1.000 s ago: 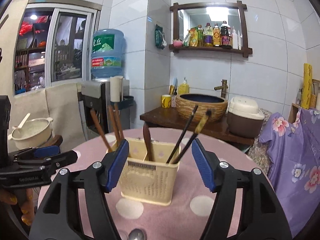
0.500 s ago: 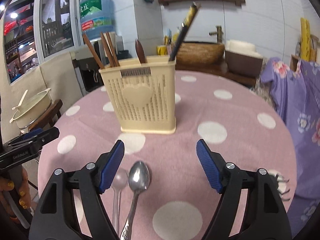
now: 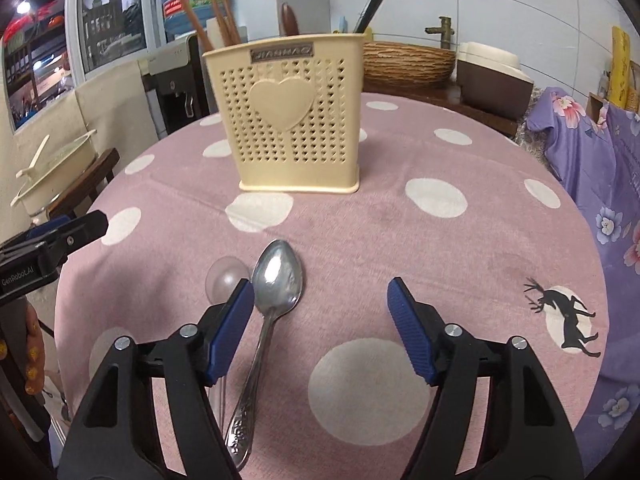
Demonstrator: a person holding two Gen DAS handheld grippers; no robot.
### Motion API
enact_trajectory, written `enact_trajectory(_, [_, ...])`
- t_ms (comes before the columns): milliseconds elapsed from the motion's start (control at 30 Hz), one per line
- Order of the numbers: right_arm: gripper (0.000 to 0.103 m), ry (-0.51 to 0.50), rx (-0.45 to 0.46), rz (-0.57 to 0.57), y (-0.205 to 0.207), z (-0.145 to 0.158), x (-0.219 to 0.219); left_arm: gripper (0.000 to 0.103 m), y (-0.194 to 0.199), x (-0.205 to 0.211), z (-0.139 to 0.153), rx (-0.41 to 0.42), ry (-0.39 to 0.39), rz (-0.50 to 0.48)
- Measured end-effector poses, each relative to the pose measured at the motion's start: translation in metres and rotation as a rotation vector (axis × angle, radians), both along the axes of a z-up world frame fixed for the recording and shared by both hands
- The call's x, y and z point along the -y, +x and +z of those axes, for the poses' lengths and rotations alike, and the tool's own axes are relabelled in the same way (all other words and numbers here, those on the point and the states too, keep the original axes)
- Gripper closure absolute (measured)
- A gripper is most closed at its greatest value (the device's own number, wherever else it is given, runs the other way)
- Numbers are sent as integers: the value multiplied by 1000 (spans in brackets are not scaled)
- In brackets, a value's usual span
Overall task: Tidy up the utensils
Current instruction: 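Withdraw both tools from the basket toward the spoons on the table, then close the right tool on the metal spoon's handle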
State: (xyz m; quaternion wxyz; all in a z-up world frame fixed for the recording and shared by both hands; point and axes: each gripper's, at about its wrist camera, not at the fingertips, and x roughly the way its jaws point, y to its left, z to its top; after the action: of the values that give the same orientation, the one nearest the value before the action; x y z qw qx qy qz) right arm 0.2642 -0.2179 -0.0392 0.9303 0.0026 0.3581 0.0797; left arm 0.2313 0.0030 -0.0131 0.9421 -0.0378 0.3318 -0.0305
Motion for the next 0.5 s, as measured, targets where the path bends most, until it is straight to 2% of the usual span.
enact_trajectory(367, [41,-94,-104,63,5,-21,-24,6,-2,1,-6,-28,-13,0])
enact_trajectory(433, [44,-99,-126,67,6,-25,-25,6,-2,1,-6,-31,-18,-1])
enact_trajectory(500, [52,-89,-132,70,6,-26,-25,6,-2,1,-6,-31,-19,-3])
